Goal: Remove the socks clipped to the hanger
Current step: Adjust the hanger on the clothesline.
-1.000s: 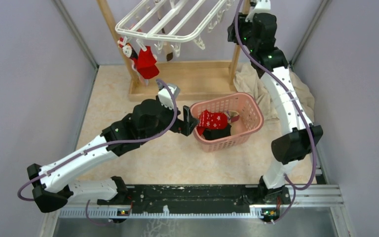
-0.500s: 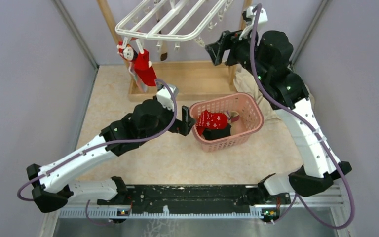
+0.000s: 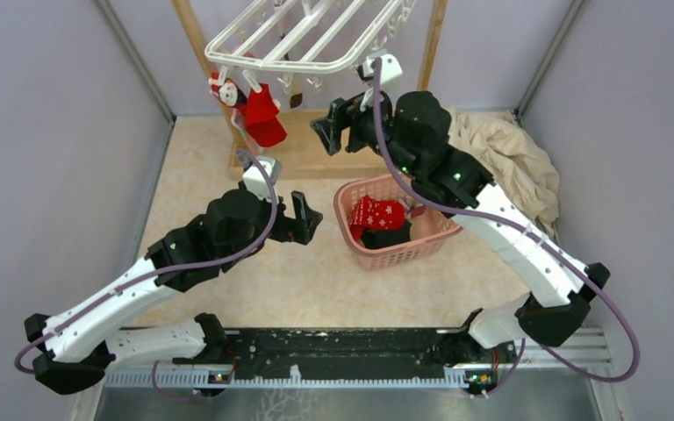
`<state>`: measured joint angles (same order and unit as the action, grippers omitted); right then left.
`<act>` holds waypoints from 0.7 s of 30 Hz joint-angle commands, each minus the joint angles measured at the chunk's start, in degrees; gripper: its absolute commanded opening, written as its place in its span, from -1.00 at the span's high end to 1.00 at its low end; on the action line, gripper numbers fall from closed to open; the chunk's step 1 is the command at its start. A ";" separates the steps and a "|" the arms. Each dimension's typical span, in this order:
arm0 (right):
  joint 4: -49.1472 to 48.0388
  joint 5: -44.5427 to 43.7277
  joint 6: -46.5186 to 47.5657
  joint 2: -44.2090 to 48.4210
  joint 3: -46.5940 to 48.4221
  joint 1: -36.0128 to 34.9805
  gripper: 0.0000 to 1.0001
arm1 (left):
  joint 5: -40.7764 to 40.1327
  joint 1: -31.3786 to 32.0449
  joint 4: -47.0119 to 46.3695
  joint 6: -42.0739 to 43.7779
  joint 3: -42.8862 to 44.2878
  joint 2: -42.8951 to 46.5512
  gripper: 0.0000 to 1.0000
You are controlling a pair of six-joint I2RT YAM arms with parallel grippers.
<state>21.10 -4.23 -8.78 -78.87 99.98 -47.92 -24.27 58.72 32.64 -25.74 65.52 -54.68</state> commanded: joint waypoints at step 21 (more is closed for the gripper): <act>-30.09 -12.25 4.64 -10.20 0.16 -1.83 -0.45 | -0.36 -0.19 0.94 -0.38 -1.87 0.69 -0.98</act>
<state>-2.52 -15.77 -5.67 -88.66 95.88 -48.75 -24.43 58.72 33.95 -26.94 64.27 -54.22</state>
